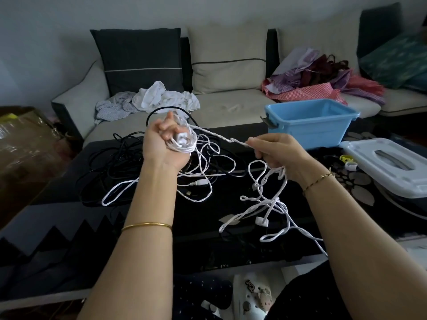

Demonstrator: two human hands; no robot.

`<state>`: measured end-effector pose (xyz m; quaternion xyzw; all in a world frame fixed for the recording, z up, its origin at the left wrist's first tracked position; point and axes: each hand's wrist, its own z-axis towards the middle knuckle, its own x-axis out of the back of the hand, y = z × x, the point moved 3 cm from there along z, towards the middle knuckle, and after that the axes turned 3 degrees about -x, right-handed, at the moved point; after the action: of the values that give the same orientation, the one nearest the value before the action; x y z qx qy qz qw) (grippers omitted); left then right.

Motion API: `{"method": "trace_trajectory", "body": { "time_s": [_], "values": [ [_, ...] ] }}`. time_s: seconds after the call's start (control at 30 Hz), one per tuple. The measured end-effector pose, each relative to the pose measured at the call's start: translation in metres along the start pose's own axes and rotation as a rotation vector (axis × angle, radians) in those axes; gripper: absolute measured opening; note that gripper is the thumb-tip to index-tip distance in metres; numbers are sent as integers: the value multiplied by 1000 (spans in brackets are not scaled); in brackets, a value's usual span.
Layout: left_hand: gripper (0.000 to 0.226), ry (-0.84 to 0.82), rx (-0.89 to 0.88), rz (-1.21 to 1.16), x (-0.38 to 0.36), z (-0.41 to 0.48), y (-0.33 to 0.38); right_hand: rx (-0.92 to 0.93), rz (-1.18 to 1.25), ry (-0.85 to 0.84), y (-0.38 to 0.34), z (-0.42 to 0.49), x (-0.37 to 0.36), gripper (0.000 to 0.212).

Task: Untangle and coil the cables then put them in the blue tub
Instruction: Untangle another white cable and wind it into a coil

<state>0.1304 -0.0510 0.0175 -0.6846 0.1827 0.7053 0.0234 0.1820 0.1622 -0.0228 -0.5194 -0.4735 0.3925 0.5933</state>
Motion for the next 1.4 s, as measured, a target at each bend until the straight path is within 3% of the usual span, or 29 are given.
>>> {"method": "trace_trajectory", "body": {
  "time_s": [0.17, 0.27, 0.33, 0.43, 0.57, 0.67, 0.77, 0.87, 0.93, 1.0, 1.1, 1.23, 1.4],
  "values": [
    [26, 59, -179, 44, 2, 5, 5, -58, -170, -16, 5, 4, 3, 26],
    [34, 54, -176, 151, 2, 11, 0, -92, -303, -40, 4, 1, 3, 36],
    [41, 54, -167, 143, 7, 17, 0, -107, -384, -147, -1, -7, 0, 39],
    [28, 45, -219, 104, 10, 22, -1, -67, -522, -320, -8, -22, -13, 41],
    [20, 22, -264, 355, 6, 19, -12, 34, -539, -464, -24, -39, -30, 42],
    [20, -12, -418, 802, 7, 17, -19, 78, -511, -479, -35, -43, -35, 39],
    [7, -177, -536, 1362, 5, 13, -27, 101, -437, -420, -39, -42, -31, 28],
    [17, -340, -480, 1819, 2, 5, -40, 125, -408, -296, -39, -41, -16, 9],
    [15, -454, -368, 1957, -1, -1, -50, 152, -495, -201, -39, -40, -7, 6],
    [13, -529, -180, 1929, -2, -5, -58, 220, -572, -76, -39, -37, -1, 15],
    [39, -608, -61, 2075, -6, -7, -66, 326, -654, 127, -42, -33, 1, 19],
    [24, -504, -254, 2429, -4, -4, -64, 363, -755, 236, -42, -29, -2, 14],
    [25, -245, -336, 2278, 7, 6, -38, 252, -844, 302, -26, -19, 6, 18]
  ]
}}
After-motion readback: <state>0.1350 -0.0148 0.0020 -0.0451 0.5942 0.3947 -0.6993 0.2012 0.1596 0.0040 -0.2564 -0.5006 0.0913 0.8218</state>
